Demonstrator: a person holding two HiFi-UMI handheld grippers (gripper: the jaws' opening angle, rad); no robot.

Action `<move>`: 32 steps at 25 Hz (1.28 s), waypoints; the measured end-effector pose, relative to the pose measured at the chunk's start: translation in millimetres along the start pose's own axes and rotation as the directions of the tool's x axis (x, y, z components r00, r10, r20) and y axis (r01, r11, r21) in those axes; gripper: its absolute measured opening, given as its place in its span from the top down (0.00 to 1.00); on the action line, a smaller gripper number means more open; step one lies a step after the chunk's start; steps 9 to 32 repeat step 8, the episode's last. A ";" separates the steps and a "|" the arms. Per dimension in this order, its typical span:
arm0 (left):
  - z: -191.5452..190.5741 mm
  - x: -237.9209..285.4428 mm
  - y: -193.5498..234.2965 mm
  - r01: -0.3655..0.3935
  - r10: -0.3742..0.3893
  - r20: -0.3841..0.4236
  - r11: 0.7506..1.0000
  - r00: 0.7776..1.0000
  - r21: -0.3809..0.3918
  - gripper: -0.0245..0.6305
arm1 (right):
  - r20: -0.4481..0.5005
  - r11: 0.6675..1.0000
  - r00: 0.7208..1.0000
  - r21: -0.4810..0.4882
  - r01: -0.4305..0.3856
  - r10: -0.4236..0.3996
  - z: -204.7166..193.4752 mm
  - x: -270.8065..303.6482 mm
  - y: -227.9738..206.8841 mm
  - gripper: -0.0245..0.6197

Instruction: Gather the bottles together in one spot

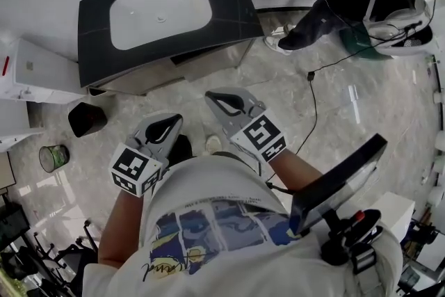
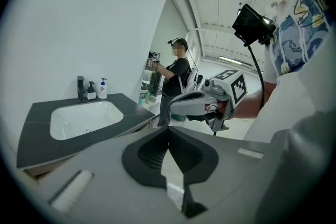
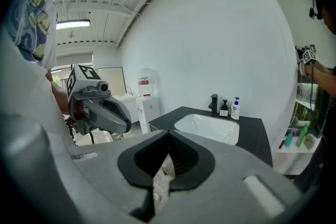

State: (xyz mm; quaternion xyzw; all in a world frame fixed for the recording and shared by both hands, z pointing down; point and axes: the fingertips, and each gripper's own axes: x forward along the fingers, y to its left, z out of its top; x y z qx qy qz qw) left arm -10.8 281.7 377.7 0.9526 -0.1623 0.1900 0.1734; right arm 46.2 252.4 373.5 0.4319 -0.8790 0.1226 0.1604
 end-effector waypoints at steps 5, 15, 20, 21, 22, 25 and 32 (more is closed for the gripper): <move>-9.2 3.0 -22.5 -0.013 0.013 -0.005 1.000 1.000 -0.001 0.96 | 0.006 1.000 1.000 -0.010 -0.018 0.018 -7.4 -17.4 5.8 0.96; -14.8 4.9 -34.2 -0.017 0.017 -0.007 1.000 1.000 -0.005 0.96 | 0.007 1.000 1.000 -0.010 -0.025 0.025 -13.2 -28.1 10.2 0.96; -14.8 4.9 -34.2 -0.017 0.017 -0.007 1.000 1.000 -0.005 0.96 | 0.007 1.000 1.000 -0.010 -0.025 0.025 -13.2 -28.1 10.2 0.96; -14.8 4.9 -34.2 -0.017 0.017 -0.007 1.000 1.000 -0.005 0.96 | 0.007 1.000 1.000 -0.010 -0.025 0.025 -13.2 -28.1 10.2 0.96; -14.8 4.9 -34.2 -0.017 0.017 -0.007 1.000 1.000 -0.005 0.96 | 0.007 1.000 1.000 -0.010 -0.025 0.025 -13.2 -28.1 10.2 0.96; -14.8 4.9 -34.2 -0.017 0.017 -0.007 1.000 1.000 -0.005 0.96 | 0.007 1.000 1.000 -0.010 -0.025 0.025 -13.2 -28.1 10.2 0.96; -14.8 4.9 -34.2 -0.017 0.017 -0.007 1.000 1.000 -0.005 0.96 | 0.007 1.000 1.000 -0.010 -0.025 0.025 -13.2 -28.1 10.2 0.96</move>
